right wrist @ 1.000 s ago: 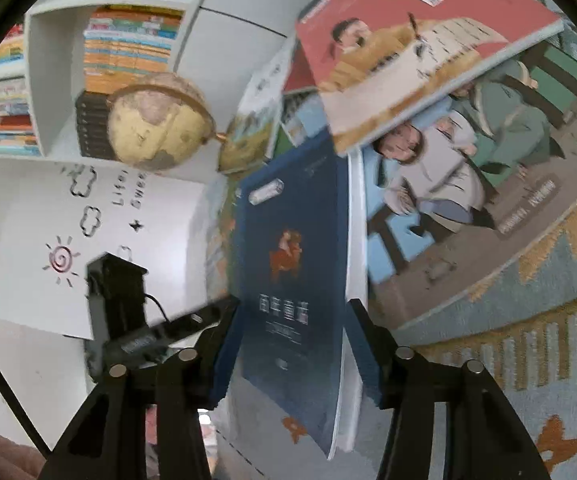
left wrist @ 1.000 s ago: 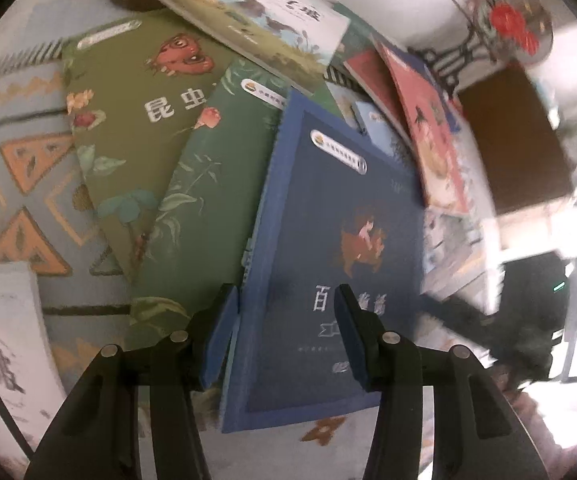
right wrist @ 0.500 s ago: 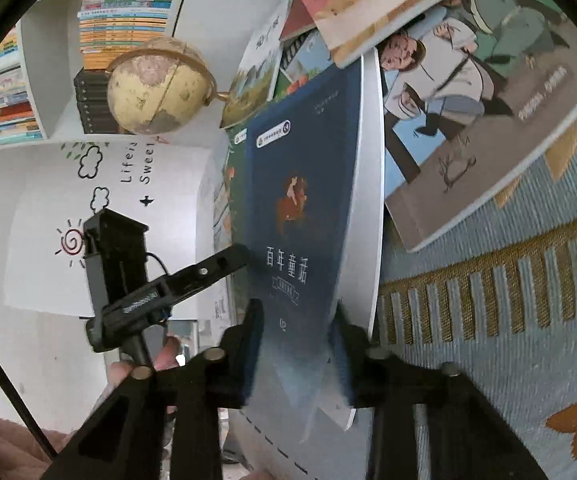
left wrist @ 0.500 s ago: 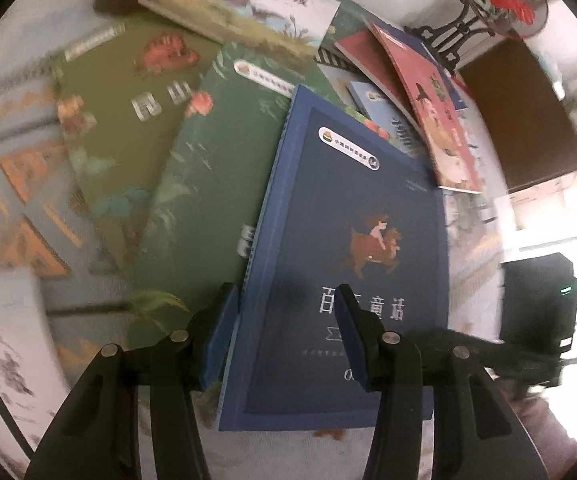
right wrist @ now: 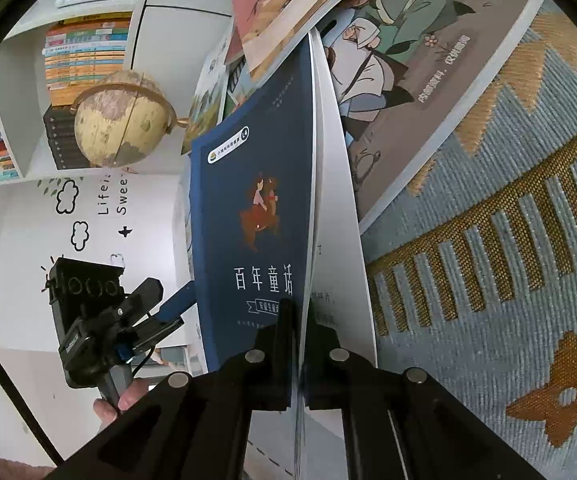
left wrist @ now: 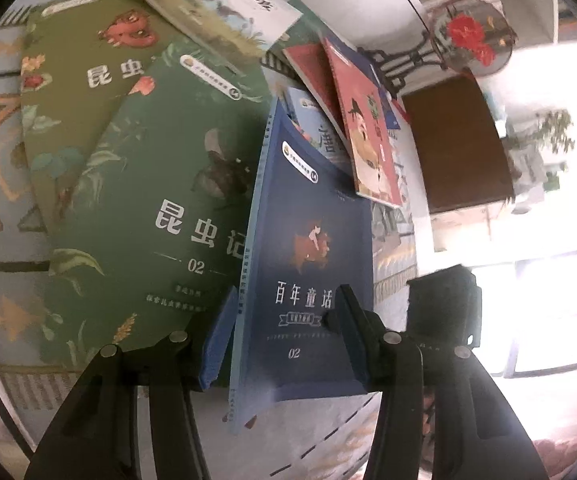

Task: Organize books
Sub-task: 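Grasp the blue book edge with the right gripper while the left gripper grips it, lift upright, then carry the upright blue book with both grippers toward the globe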

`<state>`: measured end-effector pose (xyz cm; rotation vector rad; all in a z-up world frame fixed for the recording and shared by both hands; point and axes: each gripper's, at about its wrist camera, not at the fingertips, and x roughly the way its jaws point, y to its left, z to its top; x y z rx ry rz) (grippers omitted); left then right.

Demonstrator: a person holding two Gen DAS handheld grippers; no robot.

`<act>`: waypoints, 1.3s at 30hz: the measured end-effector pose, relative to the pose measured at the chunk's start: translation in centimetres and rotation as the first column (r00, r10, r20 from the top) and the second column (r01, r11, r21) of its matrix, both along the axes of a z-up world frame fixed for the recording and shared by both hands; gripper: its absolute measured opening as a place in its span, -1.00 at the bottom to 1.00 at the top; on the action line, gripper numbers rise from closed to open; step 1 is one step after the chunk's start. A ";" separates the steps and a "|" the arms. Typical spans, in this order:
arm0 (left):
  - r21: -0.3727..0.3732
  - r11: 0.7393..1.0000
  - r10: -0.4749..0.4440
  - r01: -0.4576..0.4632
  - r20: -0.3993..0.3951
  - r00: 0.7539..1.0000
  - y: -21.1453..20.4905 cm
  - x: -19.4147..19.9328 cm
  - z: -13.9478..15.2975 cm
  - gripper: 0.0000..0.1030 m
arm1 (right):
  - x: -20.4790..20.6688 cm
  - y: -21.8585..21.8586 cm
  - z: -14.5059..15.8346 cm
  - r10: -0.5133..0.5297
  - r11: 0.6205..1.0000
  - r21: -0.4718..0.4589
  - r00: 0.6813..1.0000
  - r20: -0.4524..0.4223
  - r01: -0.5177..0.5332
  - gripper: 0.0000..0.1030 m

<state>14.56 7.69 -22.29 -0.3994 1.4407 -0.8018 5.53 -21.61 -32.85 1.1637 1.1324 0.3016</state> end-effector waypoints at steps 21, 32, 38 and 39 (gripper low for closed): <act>0.256 0.939 -0.237 0.230 -0.003 0.971 -0.6 -2.7 -1.7 -0.17 | -1.4 -0.6 -0.7 -0.020 0.999 0.039 0.999 0.026 0.018 -0.94; 0.140 0.972 -0.200 0.187 0.083 0.976 -1.7 -4.0 1.4 0.15 | -1.9 -1.4 -1.6 -0.030 0.996 0.082 0.999 0.031 0.027 -0.98; 0.228 0.953 -0.238 0.200 0.155 0.959 -3.8 -4.6 2.8 -0.21 | -2.0 -1.6 -1.6 -0.017 0.996 0.088 0.999 0.038 0.014 -0.99; 0.282 0.941 -0.235 0.185 0.154 0.960 -3.7 -4.4 2.4 -0.44 | -2.0 -1.6 -1.5 -0.015 0.996 0.084 0.999 0.038 0.011 -0.99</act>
